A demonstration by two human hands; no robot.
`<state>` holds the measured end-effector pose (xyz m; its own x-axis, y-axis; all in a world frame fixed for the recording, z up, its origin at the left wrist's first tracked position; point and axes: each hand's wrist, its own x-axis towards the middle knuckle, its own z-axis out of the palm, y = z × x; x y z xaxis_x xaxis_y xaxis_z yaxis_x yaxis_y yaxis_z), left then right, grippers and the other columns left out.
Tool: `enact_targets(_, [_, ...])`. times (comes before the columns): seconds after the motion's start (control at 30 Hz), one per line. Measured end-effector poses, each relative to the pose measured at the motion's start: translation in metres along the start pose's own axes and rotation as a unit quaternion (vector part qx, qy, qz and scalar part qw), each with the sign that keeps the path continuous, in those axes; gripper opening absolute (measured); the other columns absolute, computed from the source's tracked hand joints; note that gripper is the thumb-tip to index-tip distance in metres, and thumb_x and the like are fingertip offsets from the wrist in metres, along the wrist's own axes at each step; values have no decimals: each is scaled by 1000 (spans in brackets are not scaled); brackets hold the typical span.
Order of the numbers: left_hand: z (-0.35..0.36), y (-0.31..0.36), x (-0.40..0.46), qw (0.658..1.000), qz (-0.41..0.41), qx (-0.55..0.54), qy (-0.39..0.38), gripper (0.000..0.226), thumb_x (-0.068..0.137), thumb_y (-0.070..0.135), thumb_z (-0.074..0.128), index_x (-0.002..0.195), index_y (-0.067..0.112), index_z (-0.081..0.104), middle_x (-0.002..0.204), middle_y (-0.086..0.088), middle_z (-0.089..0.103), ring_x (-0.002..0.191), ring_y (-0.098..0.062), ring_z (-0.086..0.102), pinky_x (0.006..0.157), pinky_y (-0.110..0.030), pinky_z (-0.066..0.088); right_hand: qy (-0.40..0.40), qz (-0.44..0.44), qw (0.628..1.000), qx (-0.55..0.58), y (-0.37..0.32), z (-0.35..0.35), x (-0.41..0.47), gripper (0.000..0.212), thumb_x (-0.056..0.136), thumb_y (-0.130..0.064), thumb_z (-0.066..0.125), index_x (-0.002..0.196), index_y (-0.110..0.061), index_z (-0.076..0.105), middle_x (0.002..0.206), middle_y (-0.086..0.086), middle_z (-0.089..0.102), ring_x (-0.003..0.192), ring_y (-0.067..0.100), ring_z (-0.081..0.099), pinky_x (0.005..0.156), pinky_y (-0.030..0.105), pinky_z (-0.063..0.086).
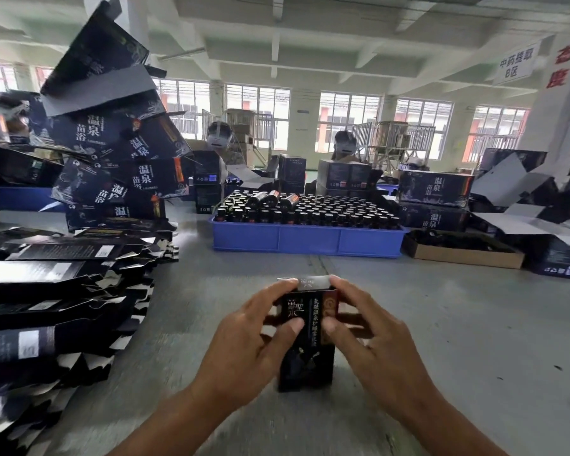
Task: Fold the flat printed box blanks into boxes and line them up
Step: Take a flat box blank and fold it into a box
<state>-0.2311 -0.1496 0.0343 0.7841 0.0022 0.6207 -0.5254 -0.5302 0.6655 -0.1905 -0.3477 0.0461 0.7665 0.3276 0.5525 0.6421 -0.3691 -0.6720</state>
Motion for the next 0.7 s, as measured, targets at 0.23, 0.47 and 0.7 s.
enact_targets(0.23, [-3, -15, 8, 969, -160, -100, 163, 38, 90, 26, 71, 109, 53, 52, 102, 7, 68, 81, -16, 72, 60, -28, 60, -125, 36, 985, -112, 7, 18, -9, 77, 69, -75, 69, 130, -67, 23, 135, -33, 42, 115, -8, 51, 99, 25, 47])
enact_targets(0.47, [14, -26, 7, 954, -264, -124, 75, 48, 90, 35, 67, 131, 42, 43, 106, -7, 69, 77, -27, 75, 80, -52, 59, -104, 47, 968, -226, 23, 18, -3, 63, 75, -61, 55, 132, -42, 35, 130, -9, 50, 109, 15, 57, 88, 27, 46])
enact_targets(0.7, [15, -43, 2, 967, -198, 154, -50, 72, 73, 29, 84, 110, 73, 40, 118, -5, 61, 100, -24, 66, 93, -47, 53, 50, 336, 874, -348, 132, -94, 44, 52, 90, -52, 57, 131, -21, 45, 124, 9, 52, 110, 31, 58, 93, 43, 52])
